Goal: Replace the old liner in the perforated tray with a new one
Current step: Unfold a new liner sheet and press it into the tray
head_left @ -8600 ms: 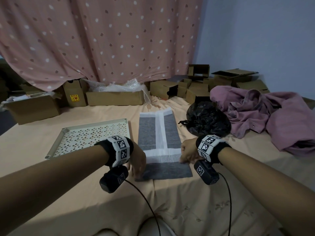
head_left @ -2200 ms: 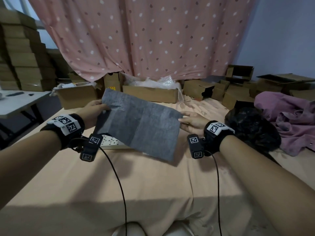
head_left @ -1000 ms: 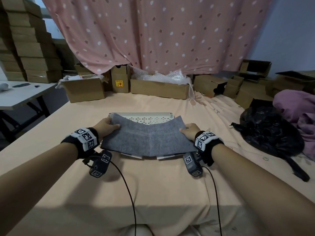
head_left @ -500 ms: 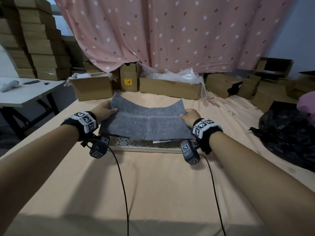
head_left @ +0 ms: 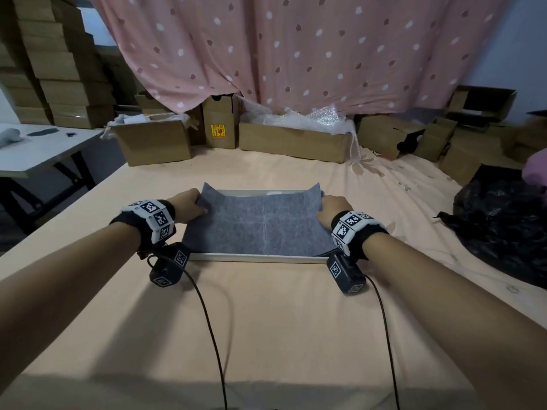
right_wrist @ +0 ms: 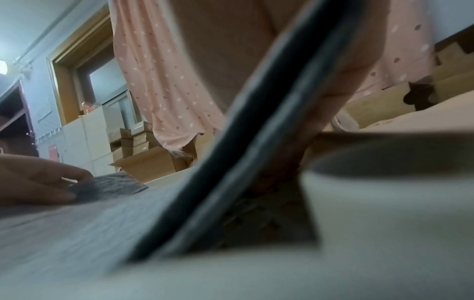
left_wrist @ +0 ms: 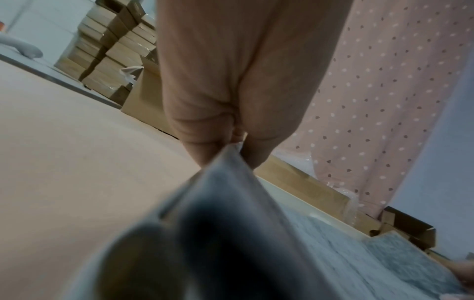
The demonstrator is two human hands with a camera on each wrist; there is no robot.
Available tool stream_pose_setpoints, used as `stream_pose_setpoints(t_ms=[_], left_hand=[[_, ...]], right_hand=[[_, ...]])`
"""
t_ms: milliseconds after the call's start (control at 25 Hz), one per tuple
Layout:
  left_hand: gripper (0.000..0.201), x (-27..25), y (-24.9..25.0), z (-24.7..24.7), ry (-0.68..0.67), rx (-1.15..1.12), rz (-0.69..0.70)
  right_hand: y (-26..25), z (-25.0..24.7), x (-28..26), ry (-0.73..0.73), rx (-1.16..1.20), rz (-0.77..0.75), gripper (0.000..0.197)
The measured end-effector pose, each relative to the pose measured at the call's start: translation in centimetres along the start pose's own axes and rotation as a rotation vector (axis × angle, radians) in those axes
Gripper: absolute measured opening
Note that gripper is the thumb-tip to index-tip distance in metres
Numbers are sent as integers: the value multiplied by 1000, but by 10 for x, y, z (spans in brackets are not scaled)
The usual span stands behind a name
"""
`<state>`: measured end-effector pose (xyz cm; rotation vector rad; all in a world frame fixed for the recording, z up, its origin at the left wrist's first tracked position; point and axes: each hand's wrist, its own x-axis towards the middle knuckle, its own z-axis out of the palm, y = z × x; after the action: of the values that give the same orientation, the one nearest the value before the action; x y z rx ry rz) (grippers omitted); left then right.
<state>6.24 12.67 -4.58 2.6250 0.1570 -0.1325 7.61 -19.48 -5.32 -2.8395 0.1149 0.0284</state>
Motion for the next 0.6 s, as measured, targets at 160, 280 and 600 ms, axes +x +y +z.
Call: stream_pose_setpoints(t_ms=[160,280,600], left_hand=[[5,-15,11,8,-134,-76,42],[10,-31,26,22,-135,-27,62],[27,-65,56,32,57,-159,62]], right_hand=[[23,-5,-10,-55,-63,51,34],[43,-18,-24,-112,-89,95,34],[82,-54,-52,-296,271,84,14]])
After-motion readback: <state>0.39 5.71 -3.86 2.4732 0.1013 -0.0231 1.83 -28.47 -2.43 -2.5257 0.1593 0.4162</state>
